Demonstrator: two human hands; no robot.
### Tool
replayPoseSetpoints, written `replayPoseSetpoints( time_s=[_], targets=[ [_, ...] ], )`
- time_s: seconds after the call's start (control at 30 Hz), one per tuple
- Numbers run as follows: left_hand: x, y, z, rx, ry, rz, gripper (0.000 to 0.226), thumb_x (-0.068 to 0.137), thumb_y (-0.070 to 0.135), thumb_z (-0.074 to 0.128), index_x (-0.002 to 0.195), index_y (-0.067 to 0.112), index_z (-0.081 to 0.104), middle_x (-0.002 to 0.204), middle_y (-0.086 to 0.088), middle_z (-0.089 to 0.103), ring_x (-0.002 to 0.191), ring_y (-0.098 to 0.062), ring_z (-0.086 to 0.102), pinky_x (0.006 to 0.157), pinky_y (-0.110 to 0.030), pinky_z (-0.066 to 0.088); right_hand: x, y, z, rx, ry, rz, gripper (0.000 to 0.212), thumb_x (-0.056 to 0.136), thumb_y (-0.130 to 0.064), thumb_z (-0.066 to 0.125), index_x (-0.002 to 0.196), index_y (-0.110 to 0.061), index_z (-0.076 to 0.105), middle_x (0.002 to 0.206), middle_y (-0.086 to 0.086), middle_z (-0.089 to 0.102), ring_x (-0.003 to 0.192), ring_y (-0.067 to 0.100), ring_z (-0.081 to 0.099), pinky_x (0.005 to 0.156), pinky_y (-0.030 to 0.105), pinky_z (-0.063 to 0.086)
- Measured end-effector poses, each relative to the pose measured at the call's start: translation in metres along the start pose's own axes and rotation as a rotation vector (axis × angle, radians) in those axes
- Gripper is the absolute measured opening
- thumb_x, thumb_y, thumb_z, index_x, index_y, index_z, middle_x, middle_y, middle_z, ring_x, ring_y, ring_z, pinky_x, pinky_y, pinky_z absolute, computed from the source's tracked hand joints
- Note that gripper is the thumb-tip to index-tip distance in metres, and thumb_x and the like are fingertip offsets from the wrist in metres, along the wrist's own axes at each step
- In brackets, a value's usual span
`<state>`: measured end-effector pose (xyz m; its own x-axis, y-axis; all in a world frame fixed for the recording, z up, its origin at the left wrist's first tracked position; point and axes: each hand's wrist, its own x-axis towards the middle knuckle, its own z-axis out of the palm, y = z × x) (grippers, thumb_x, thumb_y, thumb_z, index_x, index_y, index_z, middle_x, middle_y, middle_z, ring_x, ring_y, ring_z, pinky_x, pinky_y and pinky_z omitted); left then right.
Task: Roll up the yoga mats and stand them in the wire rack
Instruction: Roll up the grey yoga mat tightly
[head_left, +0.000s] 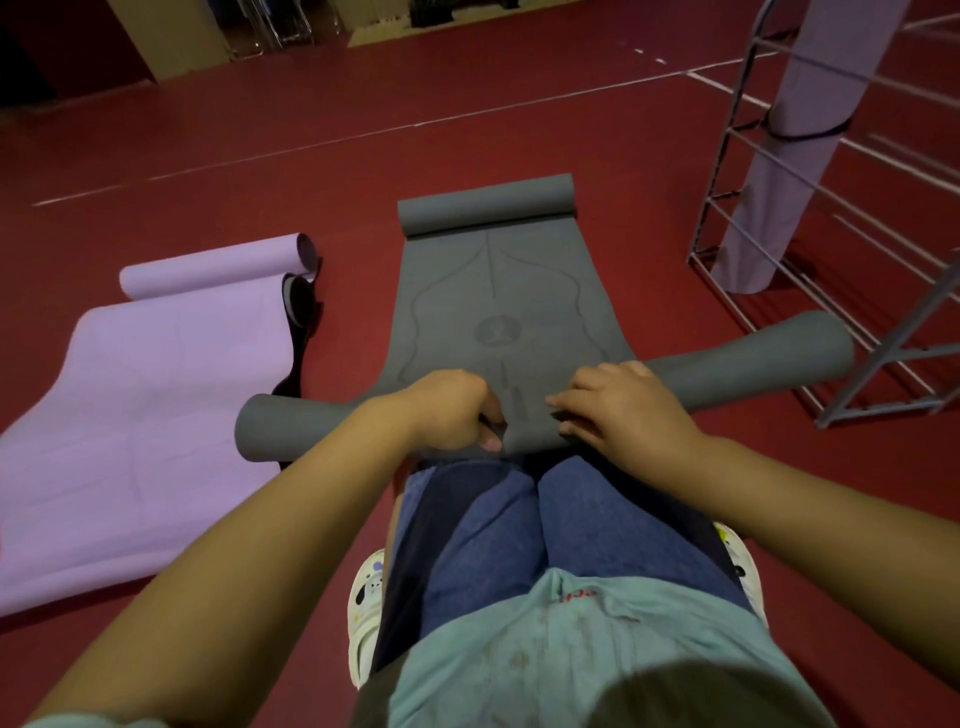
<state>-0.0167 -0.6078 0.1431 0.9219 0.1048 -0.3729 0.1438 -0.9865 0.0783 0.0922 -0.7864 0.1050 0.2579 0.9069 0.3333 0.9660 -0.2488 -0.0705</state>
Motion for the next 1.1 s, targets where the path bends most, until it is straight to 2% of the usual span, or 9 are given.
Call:
replayPoseSetpoints(
  time_s=[0.27, 0.37, 0.47, 0.63, 0.7, 0.8, 0.9, 0.97, 1.1],
  targets=[
    [0.014, -0.014, -0.001, -0.149, -0.135, -0.032, 0.037, 0.087, 0.028, 0.066, 0.121, 0.014, 0.065, 0.126, -0.001, 0.062, 0.115, -0.021, 0.056, 0.100, -0.034, 0.042, -0.011, 0.005, 0.012, 0.002, -0.072, 0.053, 0.037, 0.047, -0.029, 0.091, 0.073, -0.016, 0.069, 0.072, 0.000, 0.064, 0.065, 0.024, 0.063, 0.053, 0.026, 0.046],
    [0.014, -0.017, 0.000, -0.175, -0.107, 0.009, 0.032, 0.091, 0.022, 0.063, 0.118, 0.005, 0.065, 0.119, -0.012, 0.058, 0.116, -0.029, 0.051, 0.100, -0.034, 0.039, -0.004, 0.006, 0.011, 0.049, -0.106, 0.060, 0.030, 0.061, -0.028, 0.087, 0.083, -0.014, 0.072, 0.082, 0.002, 0.067, 0.076, 0.026, 0.065, 0.058, 0.029, 0.049],
    [0.012, -0.016, 0.000, -0.184, -0.070, 0.000, 0.036, 0.093, 0.020, 0.059, 0.128, 0.010, 0.059, 0.118, -0.012, 0.051, 0.117, -0.026, 0.048, 0.099, -0.025, 0.035, 0.008, 0.010, 0.007, 0.039, -0.198, 0.090, 0.029, 0.085, -0.034, 0.066, 0.108, -0.016, 0.068, 0.109, 0.001, 0.064, 0.105, 0.023, 0.058, 0.081, 0.035, 0.048],
    [0.009, -0.019, 0.002, -0.278, 0.050, -0.053, 0.028, 0.091, 0.019, 0.061, 0.118, 0.013, 0.061, 0.118, -0.005, 0.062, 0.110, -0.022, 0.056, 0.089, -0.026, 0.042, 0.026, 0.018, 0.001, 0.081, -0.349, 0.115, 0.034, 0.089, -0.039, 0.060, 0.119, -0.023, 0.064, 0.119, -0.001, 0.062, 0.111, 0.021, 0.056, 0.086, 0.031, 0.043],
    [0.007, -0.017, 0.002, -0.181, 0.092, -0.051, 0.026, 0.093, 0.021, 0.057, 0.117, 0.015, 0.063, 0.118, -0.006, 0.064, 0.110, -0.024, 0.057, 0.088, -0.027, 0.043, 0.032, 0.020, -0.001, 0.107, -0.405, 0.143, 0.034, 0.088, -0.039, 0.061, 0.118, -0.024, 0.065, 0.120, -0.001, 0.063, 0.111, 0.021, 0.056, 0.086, 0.031, 0.044],
    [0.002, -0.003, 0.007, 0.163, 0.185, -0.029, 0.030, 0.095, 0.034, 0.048, 0.116, 0.017, 0.061, 0.117, -0.010, 0.063, 0.107, -0.031, 0.057, 0.081, -0.033, 0.042, 0.042, 0.022, -0.004, 0.138, -0.473, 0.167, 0.034, 0.087, -0.038, 0.063, 0.119, -0.023, 0.066, 0.120, 0.000, 0.065, 0.112, 0.021, 0.057, 0.083, 0.027, 0.041],
    [0.001, 0.008, 0.018, 0.351, 0.195, -0.071, 0.040, 0.088, 0.048, 0.054, 0.113, 0.017, 0.060, 0.113, -0.007, 0.064, 0.104, -0.030, 0.059, 0.074, -0.030, 0.035, 0.048, 0.024, -0.006, 0.182, -0.513, 0.191, 0.035, 0.087, -0.035, 0.065, 0.118, -0.020, 0.066, 0.121, 0.000, 0.066, 0.112, 0.019, 0.057, 0.083, 0.025, 0.040],
    [0.003, 0.007, 0.022, 0.358, 0.173, -0.106, 0.037, 0.089, 0.041, 0.056, 0.114, 0.014, 0.061, 0.112, -0.009, 0.064, 0.104, -0.031, 0.059, 0.076, -0.031, 0.039, 0.051, 0.025, -0.009, 0.216, -0.538, 0.210, 0.034, 0.088, -0.033, 0.065, 0.118, -0.018, 0.067, 0.120, 0.000, 0.066, 0.112, 0.018, 0.058, 0.086, 0.025, 0.041],
    [0.007, -0.005, 0.010, 0.101, 0.158, -0.097, 0.028, 0.088, 0.030, 0.059, 0.109, 0.012, 0.064, 0.110, -0.013, 0.065, 0.102, -0.033, 0.059, 0.074, -0.031, 0.041, 0.056, 0.026, -0.013, 0.276, -0.541, 0.243, 0.032, 0.088, -0.032, 0.065, 0.116, -0.017, 0.068, 0.120, 0.001, 0.067, 0.111, 0.018, 0.059, 0.089, 0.026, 0.042]
  ],
)
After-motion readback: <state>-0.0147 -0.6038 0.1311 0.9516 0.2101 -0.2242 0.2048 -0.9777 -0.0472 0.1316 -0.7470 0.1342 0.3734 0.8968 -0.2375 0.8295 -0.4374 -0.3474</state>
